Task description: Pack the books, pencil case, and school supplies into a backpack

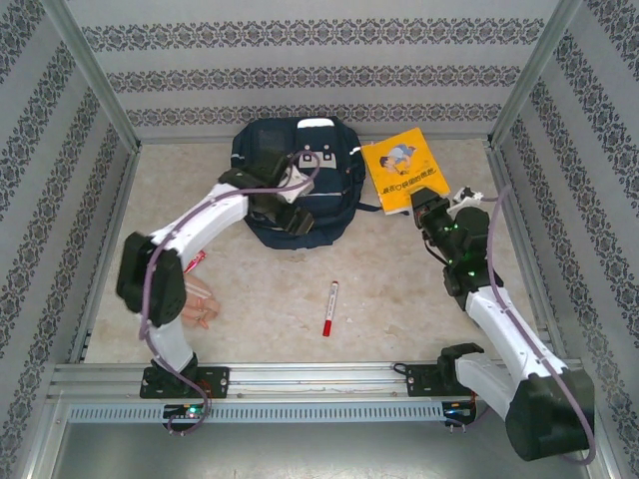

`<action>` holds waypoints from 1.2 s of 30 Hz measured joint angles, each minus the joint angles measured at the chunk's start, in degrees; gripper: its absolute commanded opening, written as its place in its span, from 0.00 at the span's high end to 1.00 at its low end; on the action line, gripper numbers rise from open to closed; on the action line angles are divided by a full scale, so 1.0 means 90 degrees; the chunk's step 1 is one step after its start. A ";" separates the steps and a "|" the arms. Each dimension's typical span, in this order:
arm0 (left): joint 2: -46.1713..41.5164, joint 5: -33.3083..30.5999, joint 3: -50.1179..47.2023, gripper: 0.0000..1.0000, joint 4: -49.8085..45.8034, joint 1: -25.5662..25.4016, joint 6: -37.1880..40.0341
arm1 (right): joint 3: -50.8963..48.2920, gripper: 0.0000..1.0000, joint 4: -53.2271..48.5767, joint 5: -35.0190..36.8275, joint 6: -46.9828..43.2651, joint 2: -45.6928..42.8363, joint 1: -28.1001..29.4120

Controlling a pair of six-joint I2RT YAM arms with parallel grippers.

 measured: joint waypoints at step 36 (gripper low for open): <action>0.3164 -0.2358 0.3704 0.68 -0.1258 -0.0333 0.0435 | 0.0318 0.98 -0.1122 -0.1421 -0.0738 -0.0109 -0.0151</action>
